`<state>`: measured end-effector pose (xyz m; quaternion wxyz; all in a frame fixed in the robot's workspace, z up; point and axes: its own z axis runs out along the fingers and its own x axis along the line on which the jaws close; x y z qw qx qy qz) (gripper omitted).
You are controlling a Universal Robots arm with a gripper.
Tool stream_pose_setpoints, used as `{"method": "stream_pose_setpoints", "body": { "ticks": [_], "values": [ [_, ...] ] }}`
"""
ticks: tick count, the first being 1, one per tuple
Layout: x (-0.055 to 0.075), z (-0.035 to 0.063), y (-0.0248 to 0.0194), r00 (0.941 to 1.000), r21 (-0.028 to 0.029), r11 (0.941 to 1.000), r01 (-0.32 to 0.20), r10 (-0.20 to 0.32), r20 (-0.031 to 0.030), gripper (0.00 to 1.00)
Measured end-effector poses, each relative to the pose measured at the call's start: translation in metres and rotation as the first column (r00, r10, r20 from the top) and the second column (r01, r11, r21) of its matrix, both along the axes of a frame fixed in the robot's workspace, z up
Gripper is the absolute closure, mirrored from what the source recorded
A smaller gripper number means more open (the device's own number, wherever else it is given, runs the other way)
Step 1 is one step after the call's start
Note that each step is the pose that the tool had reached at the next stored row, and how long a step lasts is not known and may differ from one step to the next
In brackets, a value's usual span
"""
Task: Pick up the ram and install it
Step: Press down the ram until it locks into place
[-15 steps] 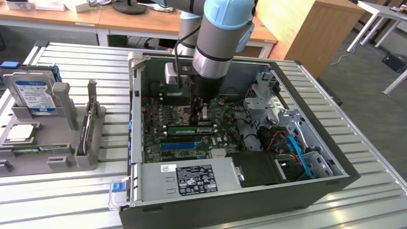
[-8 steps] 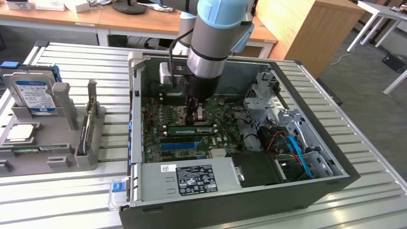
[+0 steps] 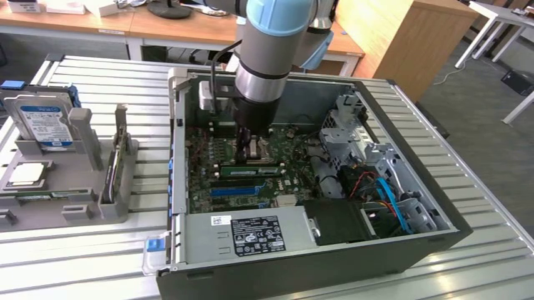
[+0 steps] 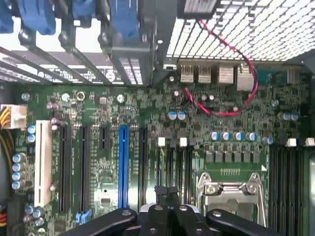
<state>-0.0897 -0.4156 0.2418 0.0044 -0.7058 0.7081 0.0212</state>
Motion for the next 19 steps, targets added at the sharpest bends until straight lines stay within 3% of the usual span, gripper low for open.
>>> {"method": "stream_pose_setpoints", "body": {
  "ticks": [12, 19],
  "values": [
    [-0.0001, -0.0001, -0.0025, 1.0000, -0.0001, 1.0000, 0.000, 0.000, -0.0001, 0.89],
    [-0.0001, -0.0054, -0.0025, 1.0000, 0.0000, 1.0000, 0.000, 0.000, 0.0000, 0.89]
  ]
}}
